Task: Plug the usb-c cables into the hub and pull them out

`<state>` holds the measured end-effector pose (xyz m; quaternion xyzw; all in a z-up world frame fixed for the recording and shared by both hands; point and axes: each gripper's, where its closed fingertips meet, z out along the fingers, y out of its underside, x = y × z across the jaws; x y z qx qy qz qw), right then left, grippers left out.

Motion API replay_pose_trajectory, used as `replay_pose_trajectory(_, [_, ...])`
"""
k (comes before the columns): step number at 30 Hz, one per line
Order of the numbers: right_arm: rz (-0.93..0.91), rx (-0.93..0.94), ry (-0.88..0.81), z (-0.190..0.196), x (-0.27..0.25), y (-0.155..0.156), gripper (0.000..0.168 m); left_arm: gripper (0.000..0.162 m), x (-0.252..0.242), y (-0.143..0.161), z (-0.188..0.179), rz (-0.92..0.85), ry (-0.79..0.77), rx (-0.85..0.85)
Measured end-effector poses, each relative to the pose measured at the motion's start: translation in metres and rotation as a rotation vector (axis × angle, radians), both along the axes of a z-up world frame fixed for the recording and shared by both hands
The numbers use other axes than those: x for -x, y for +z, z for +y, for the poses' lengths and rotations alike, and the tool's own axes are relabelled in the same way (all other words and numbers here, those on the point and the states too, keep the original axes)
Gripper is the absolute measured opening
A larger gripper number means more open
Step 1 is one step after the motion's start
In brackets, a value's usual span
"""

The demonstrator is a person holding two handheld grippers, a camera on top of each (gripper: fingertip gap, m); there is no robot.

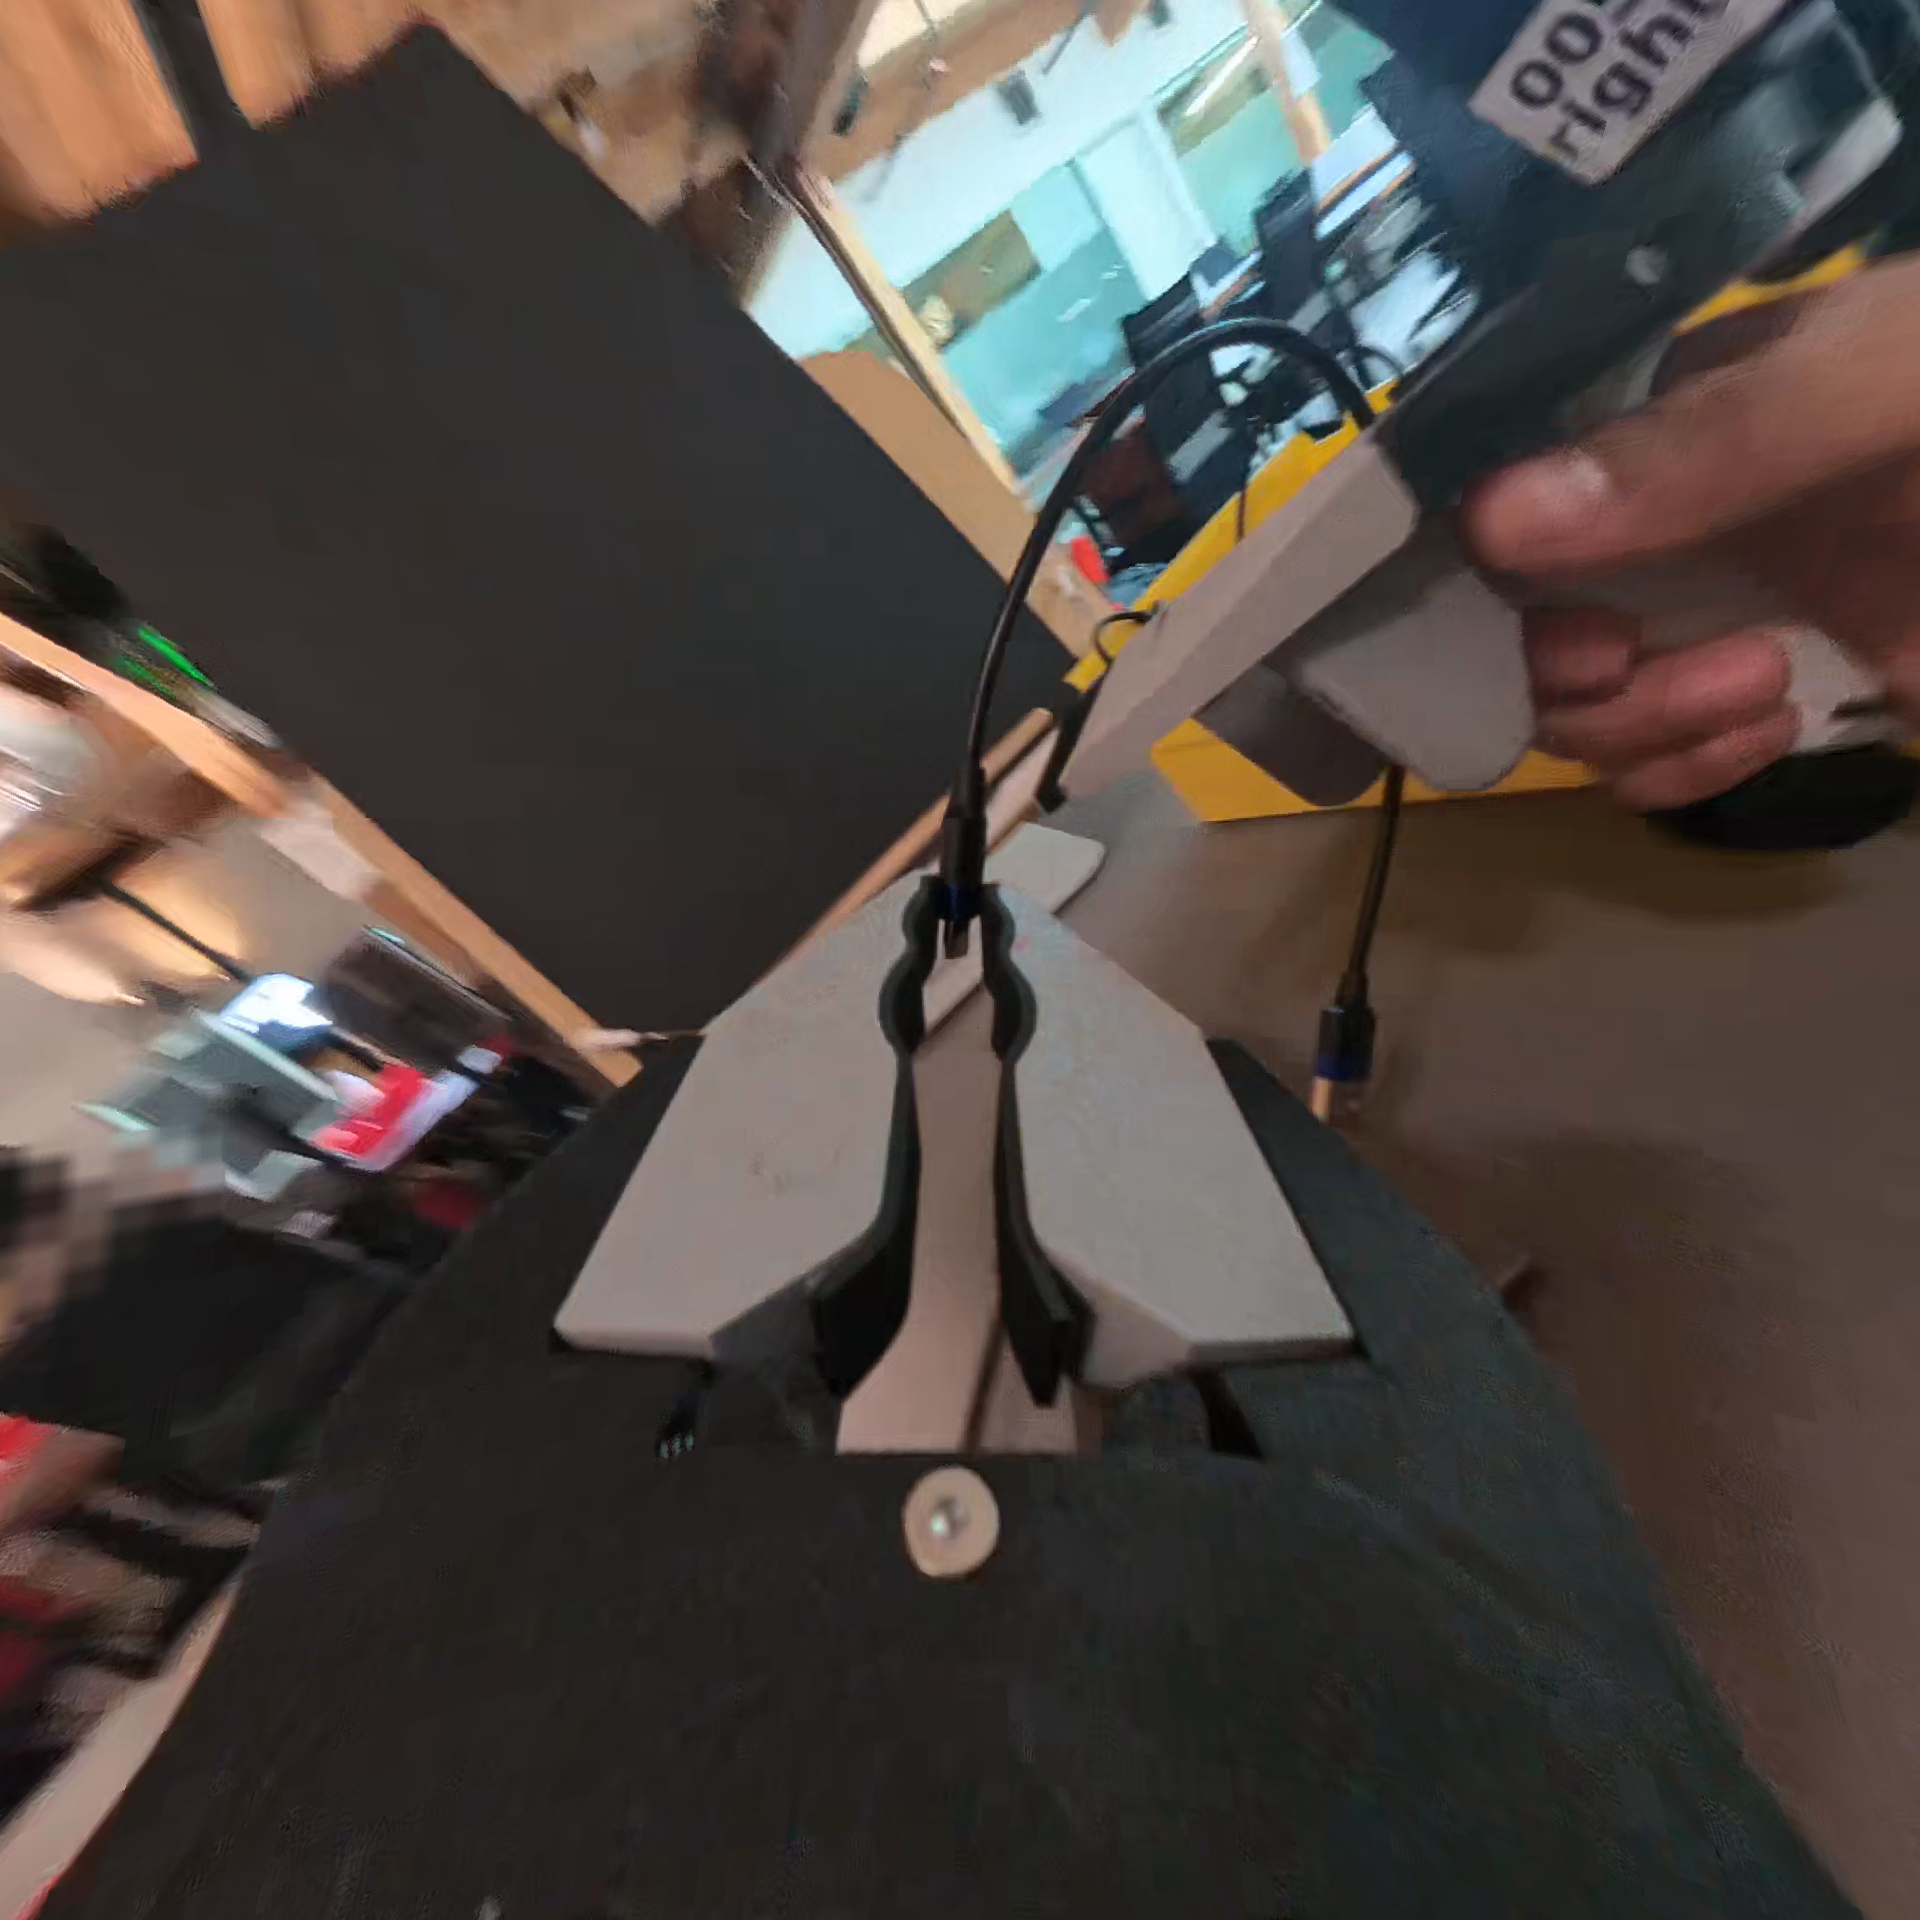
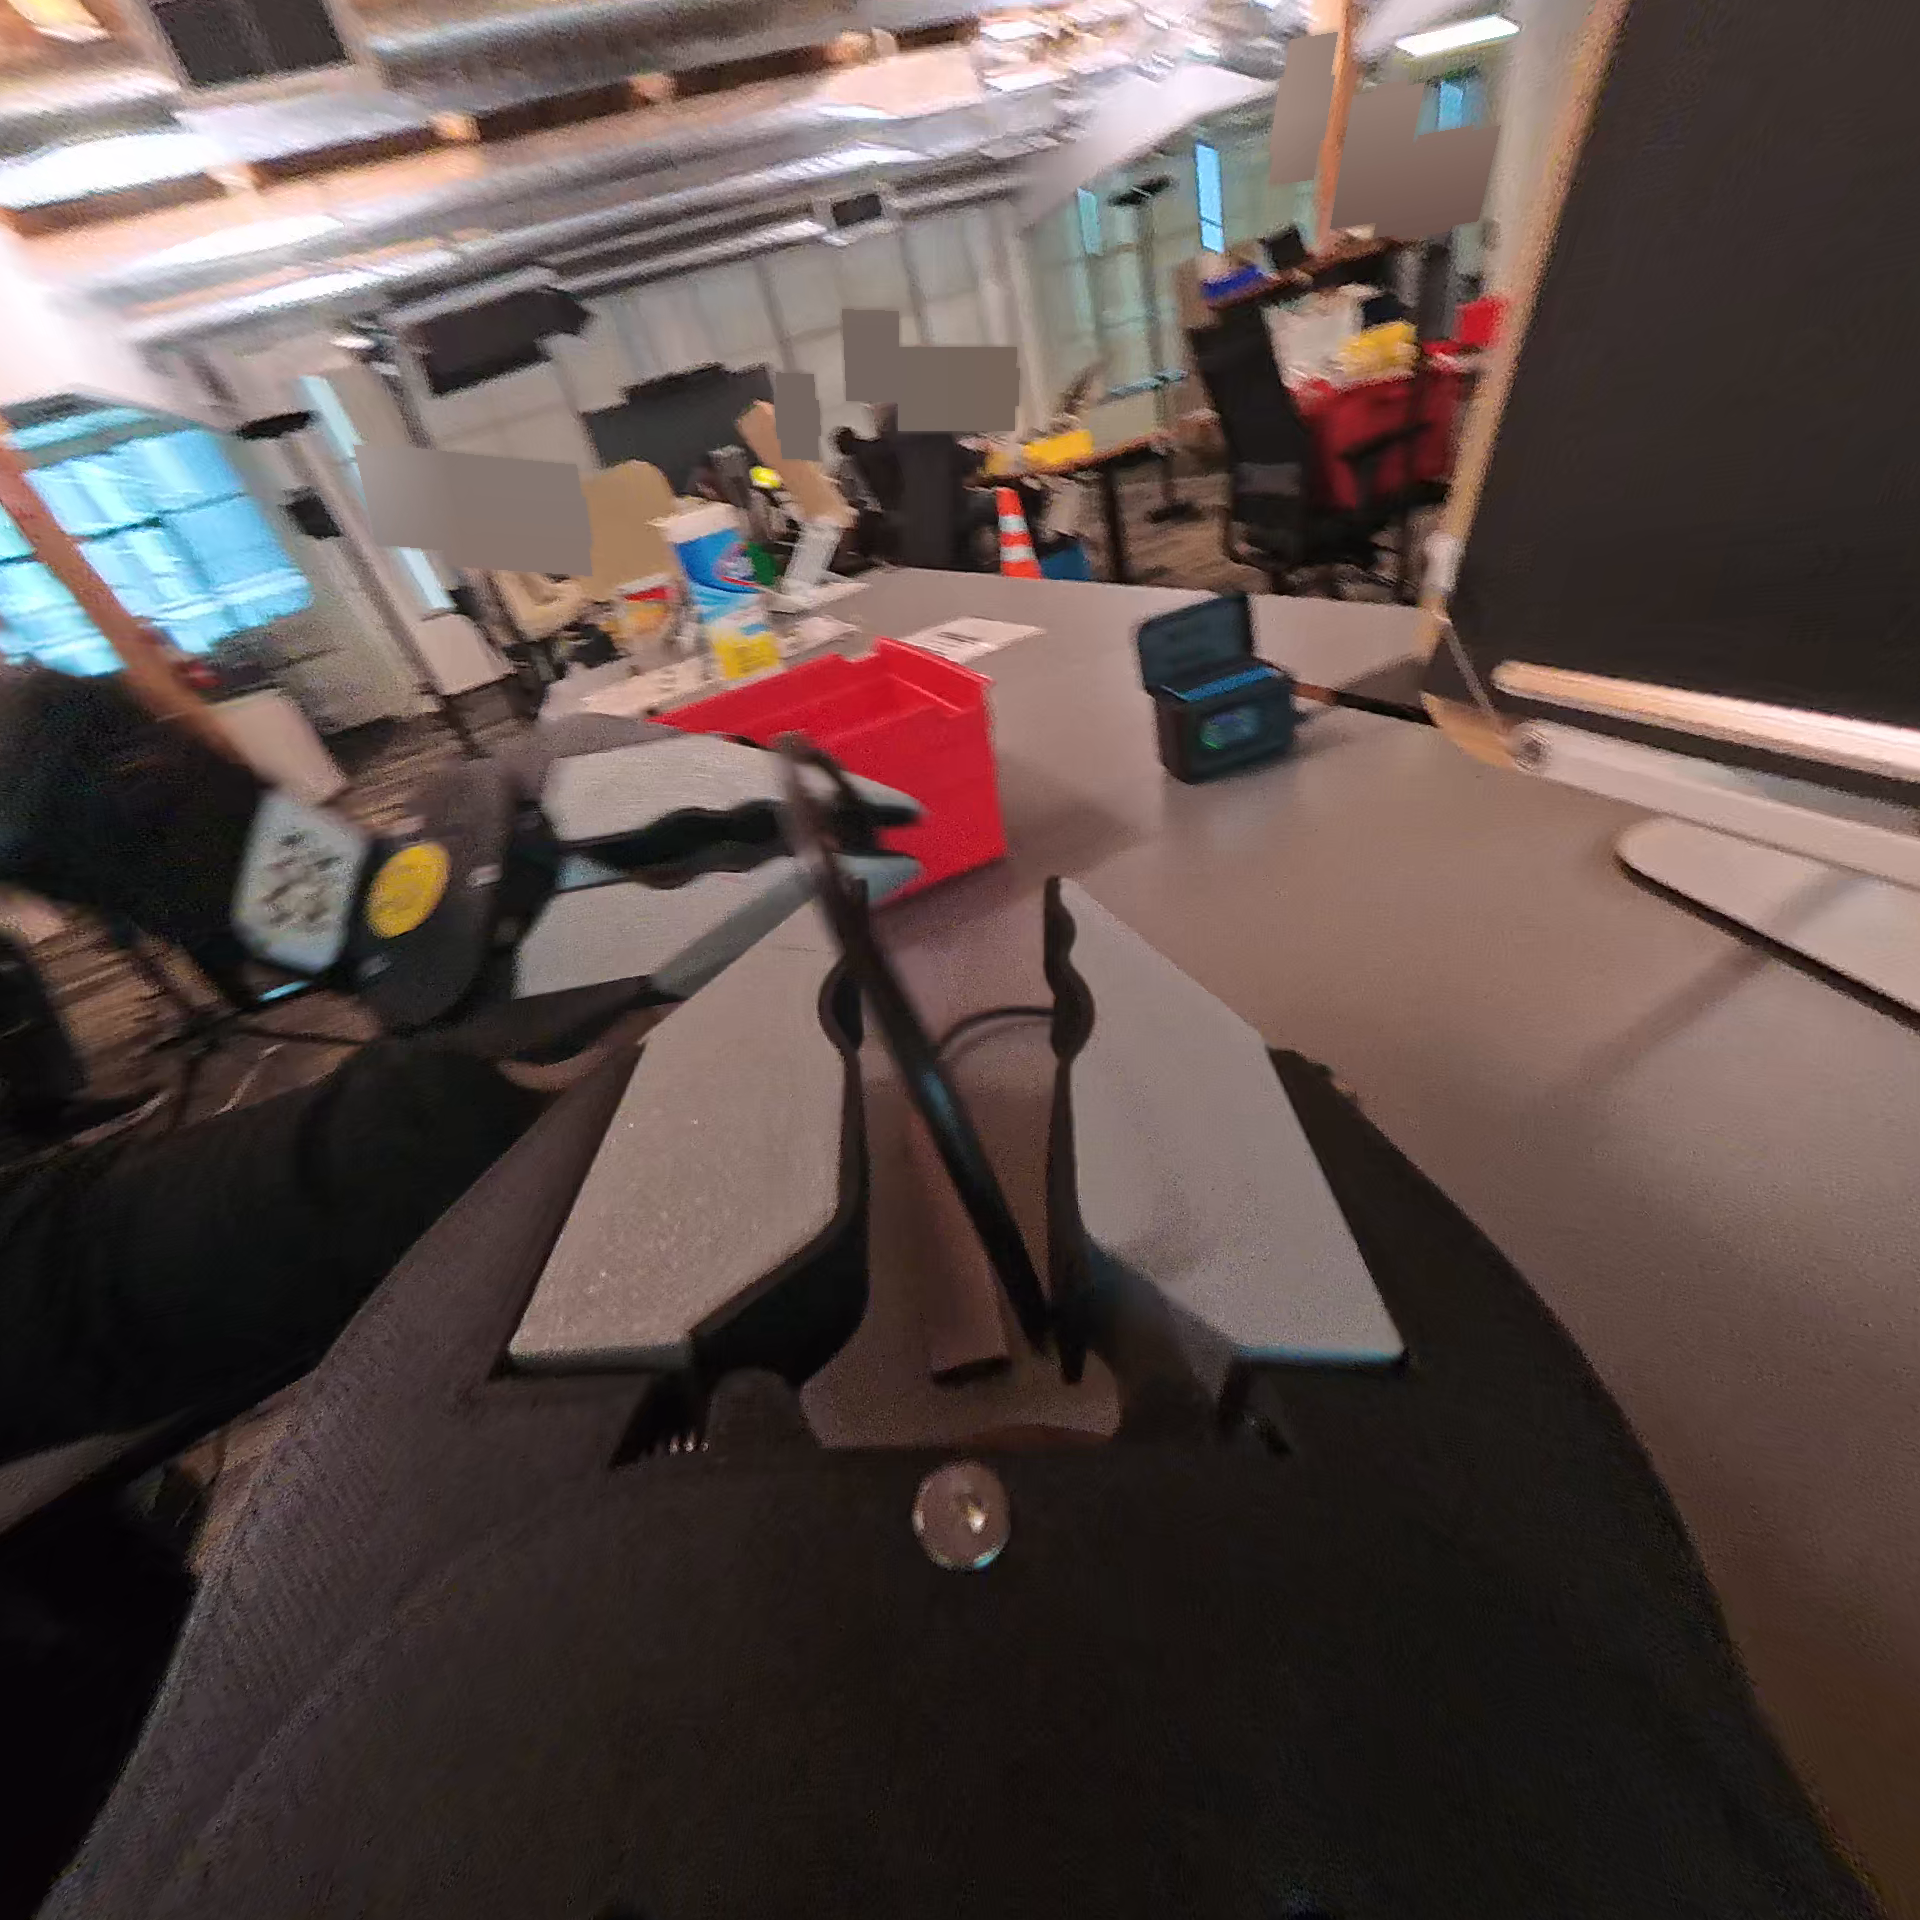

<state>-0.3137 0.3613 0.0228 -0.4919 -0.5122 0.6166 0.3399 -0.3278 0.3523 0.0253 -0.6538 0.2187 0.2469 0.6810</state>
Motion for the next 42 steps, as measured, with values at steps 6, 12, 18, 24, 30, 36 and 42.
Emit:
replay_pose_trajectory(6, [-0.163,-0.024,-0.114,0.015,0.010,-0.031,0.046,0.006,0.020,0.006,0.000,0.096,0.154,-0.061])
replay_pose_trajectory(12, [-0.069,-0.113,-0.109,0.006,0.007,-0.014,0.052,0.006,0.052,0.004,-0.001,0.016,0.259,-0.051])
replay_pose_trajectory(18, [0.111,-0.216,-0.129,-0.003,-0.005,0.018,0.038,0.006,0.062,-0.006,0.003,-0.024,0.310,-0.006])
replay_pose_trajectory(24, [0.061,-0.181,0.068,-0.036,0.000,0.005,0.037,0.005,0.043,-0.008,0.008,0.013,0.254,-0.010])
replay_pose_trajectory(30, [0.175,-0.259,-0.195,0.000,-0.010,0.030,0.051,0.005,0.069,-0.014,0.005,-0.053,0.358,0.020])
replay_pose_trajectory(36, [0.264,-0.367,-0.330,0.007,-0.022,0.048,0.053,0.005,0.069,-0.018,0.006,-0.097,0.346,0.045])
replay_pose_trajectory(42, [0.184,-0.378,-0.088,-0.033,-0.009,0.026,0.036,0.005,0.057,-0.025,0.011,-0.088,0.317,0.080])
